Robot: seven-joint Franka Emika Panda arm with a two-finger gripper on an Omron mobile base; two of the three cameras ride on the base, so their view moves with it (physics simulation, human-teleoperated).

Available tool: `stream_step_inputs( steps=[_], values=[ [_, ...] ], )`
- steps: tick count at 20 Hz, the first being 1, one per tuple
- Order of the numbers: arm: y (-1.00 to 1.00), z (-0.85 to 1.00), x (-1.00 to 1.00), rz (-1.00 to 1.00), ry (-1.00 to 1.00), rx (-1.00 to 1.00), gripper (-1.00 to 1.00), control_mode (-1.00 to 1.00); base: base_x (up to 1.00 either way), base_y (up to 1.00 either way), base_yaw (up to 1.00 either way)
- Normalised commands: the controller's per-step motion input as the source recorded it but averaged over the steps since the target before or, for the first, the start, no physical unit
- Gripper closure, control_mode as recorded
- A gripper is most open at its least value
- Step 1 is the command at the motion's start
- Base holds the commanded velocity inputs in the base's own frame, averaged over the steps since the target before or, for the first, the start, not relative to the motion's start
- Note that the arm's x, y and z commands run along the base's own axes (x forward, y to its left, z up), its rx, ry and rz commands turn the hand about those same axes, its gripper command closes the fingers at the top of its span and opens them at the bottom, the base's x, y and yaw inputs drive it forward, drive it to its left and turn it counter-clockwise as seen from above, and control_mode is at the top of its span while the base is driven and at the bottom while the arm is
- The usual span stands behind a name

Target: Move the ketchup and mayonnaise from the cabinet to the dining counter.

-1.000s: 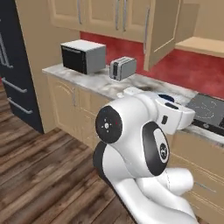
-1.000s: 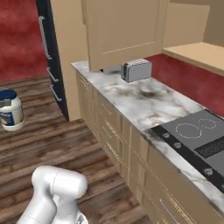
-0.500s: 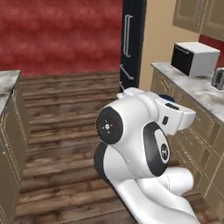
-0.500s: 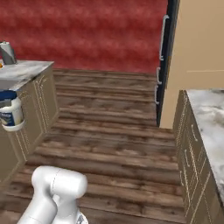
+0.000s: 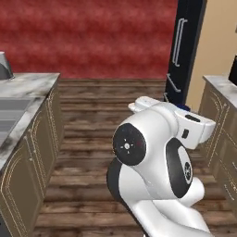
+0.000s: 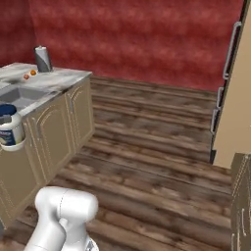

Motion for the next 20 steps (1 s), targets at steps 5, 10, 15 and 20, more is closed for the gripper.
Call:
stream_step_inputs(
  steps=[5,10,15,20],
  values=[
    [0.00,0.00,0.00,0.00,0.00,0.00,1.00,1.00,0.93,-0.13,0.16],
    [0.00,0.00,0.00,0.00,0.00,0.00,1.00,1.00,0.94,-0.10,0.18],
    [0.00,0.00,0.00,0.00,0.00,0.00,1.00,1.00,0.94,-0.07,0.21],
    [0.00,0.00,0.00,0.00,0.00,0.00,1.00,1.00,0.94,-0.08,0.18]
  ],
)
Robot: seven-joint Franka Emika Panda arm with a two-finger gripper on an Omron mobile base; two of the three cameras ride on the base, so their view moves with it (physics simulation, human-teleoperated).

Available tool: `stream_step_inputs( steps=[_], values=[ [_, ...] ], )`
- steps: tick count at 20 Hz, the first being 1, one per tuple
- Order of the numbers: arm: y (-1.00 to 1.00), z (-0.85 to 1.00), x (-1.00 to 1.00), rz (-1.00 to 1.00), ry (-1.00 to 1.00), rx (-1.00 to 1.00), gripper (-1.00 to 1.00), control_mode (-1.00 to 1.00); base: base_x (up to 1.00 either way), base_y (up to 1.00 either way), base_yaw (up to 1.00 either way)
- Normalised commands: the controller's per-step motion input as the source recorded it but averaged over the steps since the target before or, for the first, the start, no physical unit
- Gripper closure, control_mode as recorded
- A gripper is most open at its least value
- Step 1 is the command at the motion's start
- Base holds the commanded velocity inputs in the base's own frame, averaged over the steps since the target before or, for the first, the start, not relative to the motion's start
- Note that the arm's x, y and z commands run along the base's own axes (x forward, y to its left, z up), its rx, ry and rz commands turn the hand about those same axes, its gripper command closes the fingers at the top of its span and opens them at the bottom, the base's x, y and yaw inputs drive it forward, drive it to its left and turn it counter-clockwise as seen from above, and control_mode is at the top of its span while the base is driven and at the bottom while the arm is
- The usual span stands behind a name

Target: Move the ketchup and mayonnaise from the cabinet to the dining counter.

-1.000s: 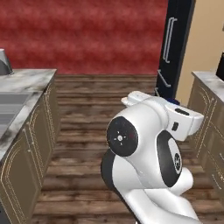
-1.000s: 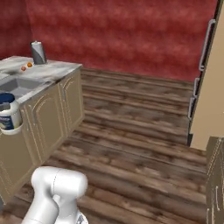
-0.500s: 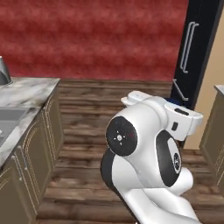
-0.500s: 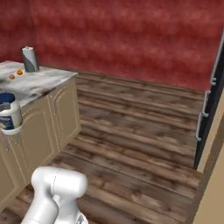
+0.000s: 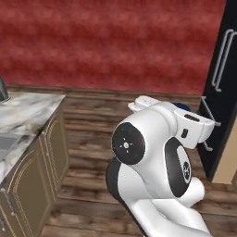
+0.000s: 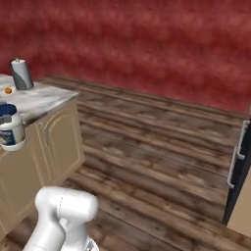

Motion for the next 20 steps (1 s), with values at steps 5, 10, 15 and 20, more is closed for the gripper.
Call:
stream_step_inputs(
  steps=[5,10,15,20],
  values=[
    [0.00,0.00,0.00,0.00,0.00,0.00,1.00,1.00,0.94,-0.09,0.17],
    [0.00,0.00,0.00,0.00,0.00,0.00,1.00,1.00,0.94,-0.09,0.17],
    [0.00,0.00,0.00,0.00,0.00,0.00,1.00,1.00,0.94,-0.04,0.21],
    [0.00,0.00,0.00,0.00,0.00,0.00,1.00,1.00,0.94,0.00,0.25]
  ],
)
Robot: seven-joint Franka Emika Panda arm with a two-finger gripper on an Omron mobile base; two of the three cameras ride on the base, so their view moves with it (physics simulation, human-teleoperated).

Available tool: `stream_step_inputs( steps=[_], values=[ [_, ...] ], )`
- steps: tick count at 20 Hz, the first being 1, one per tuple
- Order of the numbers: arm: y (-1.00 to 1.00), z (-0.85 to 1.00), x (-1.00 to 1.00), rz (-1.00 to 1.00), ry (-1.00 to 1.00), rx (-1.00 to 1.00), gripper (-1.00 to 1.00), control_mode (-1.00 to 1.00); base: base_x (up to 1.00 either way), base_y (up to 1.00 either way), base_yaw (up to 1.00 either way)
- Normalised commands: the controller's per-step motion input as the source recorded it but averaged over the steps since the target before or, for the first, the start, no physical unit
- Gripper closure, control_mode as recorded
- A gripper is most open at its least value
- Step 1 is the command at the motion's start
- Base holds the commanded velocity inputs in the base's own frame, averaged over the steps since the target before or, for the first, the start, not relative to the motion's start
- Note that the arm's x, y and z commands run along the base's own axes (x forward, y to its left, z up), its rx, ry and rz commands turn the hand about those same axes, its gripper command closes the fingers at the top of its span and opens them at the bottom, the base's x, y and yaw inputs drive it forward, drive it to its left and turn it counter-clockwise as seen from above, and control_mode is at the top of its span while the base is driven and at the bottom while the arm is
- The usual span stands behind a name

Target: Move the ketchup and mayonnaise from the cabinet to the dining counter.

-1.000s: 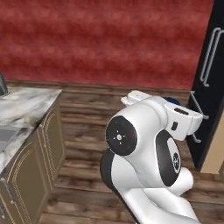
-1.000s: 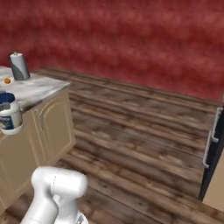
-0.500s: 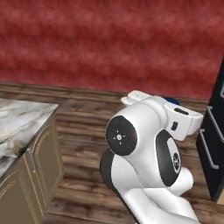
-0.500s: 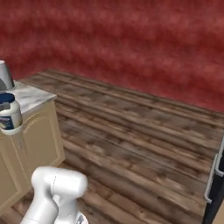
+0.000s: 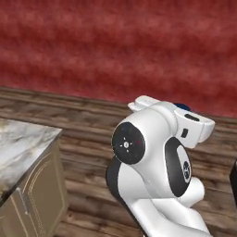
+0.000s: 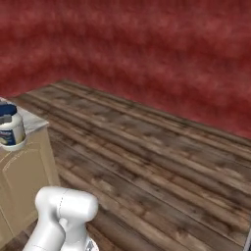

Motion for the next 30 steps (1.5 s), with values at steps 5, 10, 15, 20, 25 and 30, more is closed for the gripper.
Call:
stream_step_inputs(
  steps=[5,10,15,20,25,30],
  values=[
    [0.00,0.00,0.00,0.00,0.00,0.00,1.00,1.00,0.93,0.00,0.27],
    [0.00,0.00,0.00,0.00,0.00,0.00,1.00,1.00,0.93,0.00,0.27],
    [0.00,0.00,0.00,0.00,0.00,0.00,1.00,1.00,0.94,0.00,0.24],
    [0.00,0.00,0.00,0.00,0.00,0.00,1.00,1.00,0.94,0.00,0.23],
    [0.00,0.00,0.00,0.00,0.00,0.00,1.00,1.00,0.86,0.00,0.34],
    [0.00,0.00,0.00,0.00,0.00,0.00,1.00,1.00,0.80,0.00,0.40]
  ],
)
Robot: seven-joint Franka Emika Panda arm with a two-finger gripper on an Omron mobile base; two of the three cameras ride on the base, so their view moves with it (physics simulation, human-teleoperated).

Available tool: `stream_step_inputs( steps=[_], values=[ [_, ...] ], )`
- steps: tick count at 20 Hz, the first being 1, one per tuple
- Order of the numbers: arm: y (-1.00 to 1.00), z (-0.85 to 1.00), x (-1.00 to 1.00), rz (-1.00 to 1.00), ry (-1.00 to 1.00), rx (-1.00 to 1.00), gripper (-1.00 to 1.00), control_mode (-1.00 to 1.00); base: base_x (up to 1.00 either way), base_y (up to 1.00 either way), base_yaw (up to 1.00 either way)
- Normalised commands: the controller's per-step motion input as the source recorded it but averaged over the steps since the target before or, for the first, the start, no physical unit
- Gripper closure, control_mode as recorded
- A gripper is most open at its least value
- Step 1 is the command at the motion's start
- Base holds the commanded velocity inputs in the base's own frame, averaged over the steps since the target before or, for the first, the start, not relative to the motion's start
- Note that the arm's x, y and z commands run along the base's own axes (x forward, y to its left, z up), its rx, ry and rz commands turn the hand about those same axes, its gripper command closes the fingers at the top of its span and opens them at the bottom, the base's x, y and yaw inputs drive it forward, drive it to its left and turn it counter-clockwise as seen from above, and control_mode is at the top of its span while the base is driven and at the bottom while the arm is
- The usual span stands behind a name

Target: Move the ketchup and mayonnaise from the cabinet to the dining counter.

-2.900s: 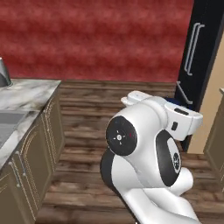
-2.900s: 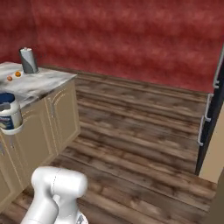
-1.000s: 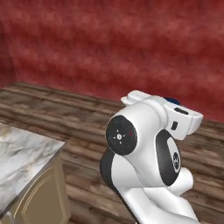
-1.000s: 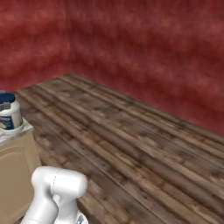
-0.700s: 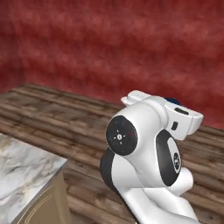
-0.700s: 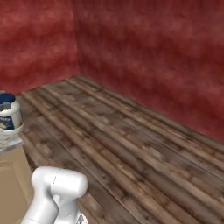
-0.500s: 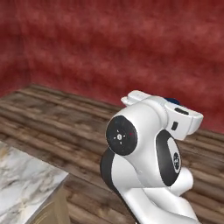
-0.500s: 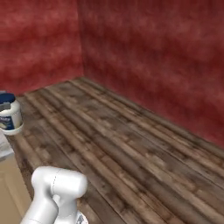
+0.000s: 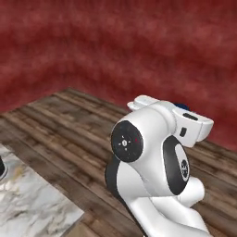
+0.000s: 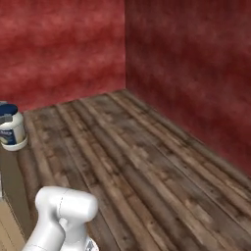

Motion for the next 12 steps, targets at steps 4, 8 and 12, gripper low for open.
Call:
stream_step_inputs(
  steps=[4,8,12],
  values=[
    [0.00,0.00,0.00,0.00,0.00,0.00,1.00,1.00,0.79,0.00,0.41],
    [0.00,0.00,0.00,0.00,0.00,0.00,1.00,1.00,0.83,0.00,0.37],
    [0.00,0.00,0.00,0.00,0.00,0.00,1.00,1.00,0.85,0.00,0.34]
  ],
)
